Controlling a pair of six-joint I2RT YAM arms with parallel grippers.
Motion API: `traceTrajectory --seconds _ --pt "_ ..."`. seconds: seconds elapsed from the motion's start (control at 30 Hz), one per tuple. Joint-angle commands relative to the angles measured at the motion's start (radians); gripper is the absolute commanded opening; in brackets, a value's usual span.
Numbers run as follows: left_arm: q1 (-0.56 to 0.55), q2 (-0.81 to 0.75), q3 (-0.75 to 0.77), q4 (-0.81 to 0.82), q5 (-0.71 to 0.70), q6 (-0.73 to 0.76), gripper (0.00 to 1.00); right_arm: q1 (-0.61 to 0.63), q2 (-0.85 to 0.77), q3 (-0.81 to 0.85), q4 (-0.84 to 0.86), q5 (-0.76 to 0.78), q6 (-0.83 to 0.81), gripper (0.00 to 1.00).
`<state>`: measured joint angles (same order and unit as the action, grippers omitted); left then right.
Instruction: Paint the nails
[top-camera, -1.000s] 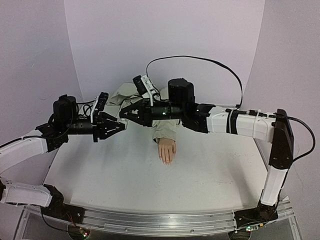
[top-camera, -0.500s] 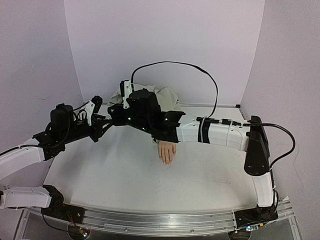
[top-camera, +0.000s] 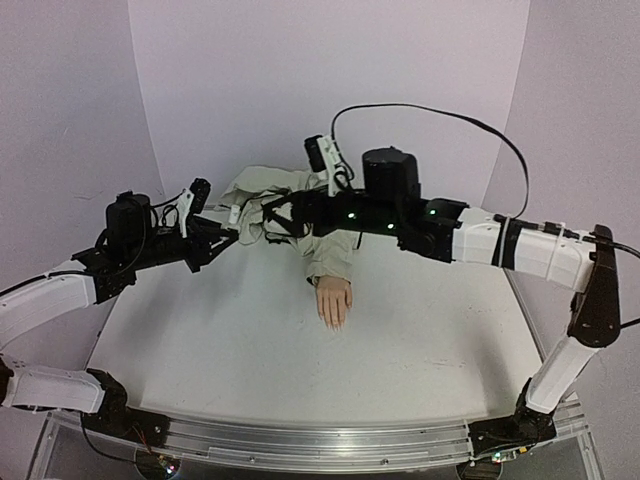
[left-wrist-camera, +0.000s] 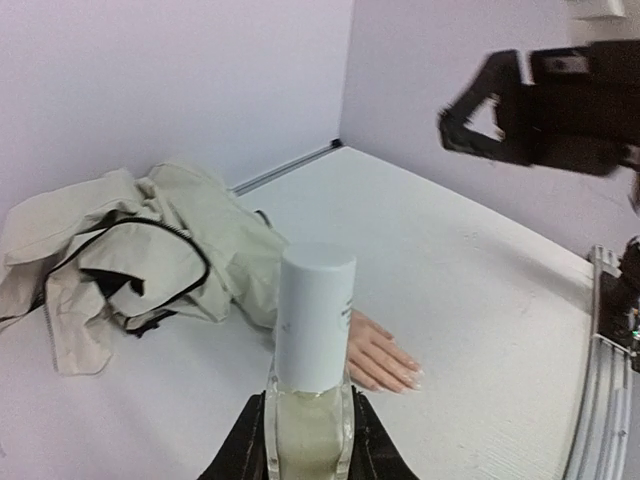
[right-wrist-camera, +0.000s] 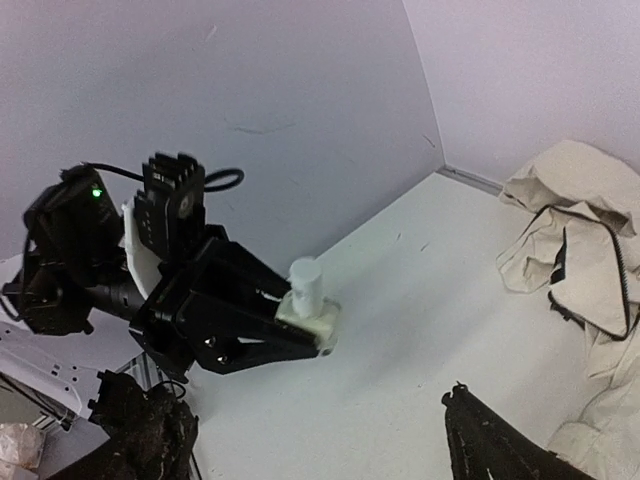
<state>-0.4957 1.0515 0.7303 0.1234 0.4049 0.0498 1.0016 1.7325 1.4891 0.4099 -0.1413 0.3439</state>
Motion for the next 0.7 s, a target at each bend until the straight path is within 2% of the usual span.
traceTrajectory --seconds 0.0,0.1,0.2,0.4,0.67 --pt "0.008 0.063 0.119 0.059 0.449 -0.036 0.0 -0.085 -0.097 -0.124 0.177 -0.38 -0.075 0.9" --pt "0.006 0.138 0.18 0.061 0.703 -0.093 0.0 -0.088 -0.105 -0.144 0.231 -0.507 -0.087 0.89" --pt "-0.011 0.177 0.199 0.062 0.806 -0.103 0.0 -0.088 -0.082 -0.13 0.258 -0.558 -0.077 0.78" --pt "-0.047 0.194 0.197 0.064 0.868 -0.099 0.0 -0.088 -0.032 -0.088 0.315 -0.629 -0.048 0.59" --pt "-0.053 0.195 0.198 0.064 0.879 -0.098 0.0 -0.085 0.042 -0.022 0.344 -0.724 -0.011 0.49"
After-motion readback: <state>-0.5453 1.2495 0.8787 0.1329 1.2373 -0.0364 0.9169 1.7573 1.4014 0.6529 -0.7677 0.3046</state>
